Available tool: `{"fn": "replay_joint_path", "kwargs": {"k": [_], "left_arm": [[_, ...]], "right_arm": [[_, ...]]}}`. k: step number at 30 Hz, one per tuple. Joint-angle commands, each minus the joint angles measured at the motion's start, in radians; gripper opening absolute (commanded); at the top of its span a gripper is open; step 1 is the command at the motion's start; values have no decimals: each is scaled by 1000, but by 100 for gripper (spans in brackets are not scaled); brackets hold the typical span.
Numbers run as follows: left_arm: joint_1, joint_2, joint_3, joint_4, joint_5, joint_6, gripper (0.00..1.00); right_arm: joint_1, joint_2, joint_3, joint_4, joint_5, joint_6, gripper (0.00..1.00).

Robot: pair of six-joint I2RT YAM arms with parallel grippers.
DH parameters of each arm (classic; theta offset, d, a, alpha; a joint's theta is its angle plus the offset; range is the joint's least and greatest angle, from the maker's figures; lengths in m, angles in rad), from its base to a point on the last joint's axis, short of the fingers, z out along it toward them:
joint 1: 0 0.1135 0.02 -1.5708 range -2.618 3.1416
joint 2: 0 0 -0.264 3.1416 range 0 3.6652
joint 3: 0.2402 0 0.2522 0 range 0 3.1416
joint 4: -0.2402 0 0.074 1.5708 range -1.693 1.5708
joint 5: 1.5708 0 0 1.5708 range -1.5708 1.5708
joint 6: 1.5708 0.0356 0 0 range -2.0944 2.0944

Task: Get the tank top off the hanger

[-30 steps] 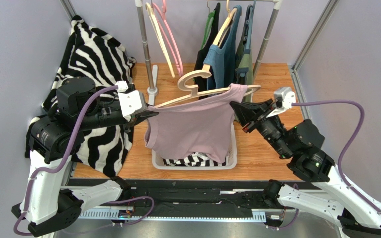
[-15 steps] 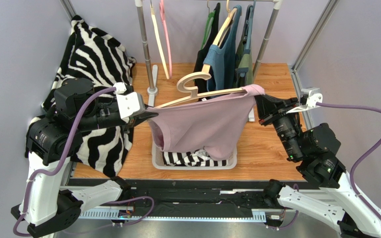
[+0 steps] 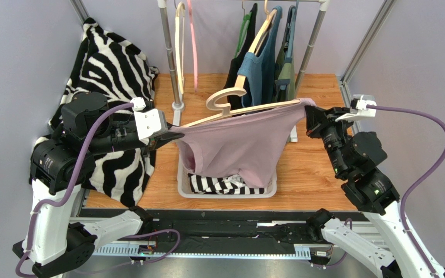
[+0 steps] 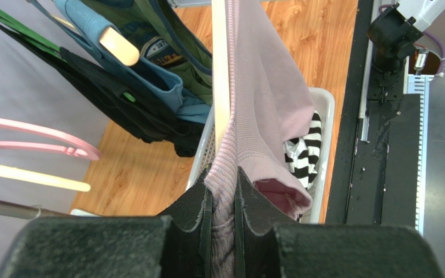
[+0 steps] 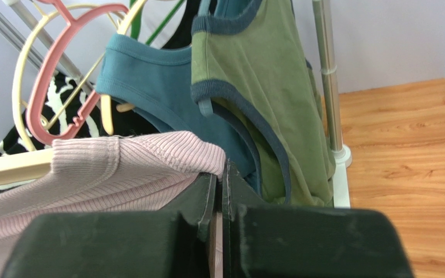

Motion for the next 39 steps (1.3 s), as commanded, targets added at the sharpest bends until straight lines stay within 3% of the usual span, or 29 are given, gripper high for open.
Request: {"fn": "replay_joint_path", "kwargs": {"k": [1, 7, 16, 24, 27, 28, 29, 36, 38, 39], "left_arm": [[12, -41, 49, 33, 43, -19, 0], [17, -38, 71, 38, 60, -38, 0], [29, -26, 104, 50, 83, -61, 0], [34, -3, 80, 65, 86, -62, 0], [32, 23, 68, 79, 80, -59, 0], [32, 40, 68, 83, 78, -58, 0], [31, 49, 72, 85, 72, -56, 0], [6, 129, 138, 108, -11, -35, 0], [2, 148, 159, 108, -23, -22, 0], [0, 152, 164, 108, -22, -16, 0]], "right_arm": [[-74, -1, -62, -49, 28, 49, 0], [-161, -31, -136, -94, -47, 106, 0], [-186, -69, -190, -126, -134, 138, 0], [-184, -106, -199, 14, -591, 39, 2], [-186, -92, -156, -23, -683, -18, 21], [-183, -91, -126, -35, -693, -32, 33], [-184, -92, -112, -60, -693, -49, 38], [-184, -158, -32, -120, -656, -159, 56], [-184, -169, 0, -144, -668, -176, 69], [-184, -169, 14, -160, -679, -182, 83]]}}
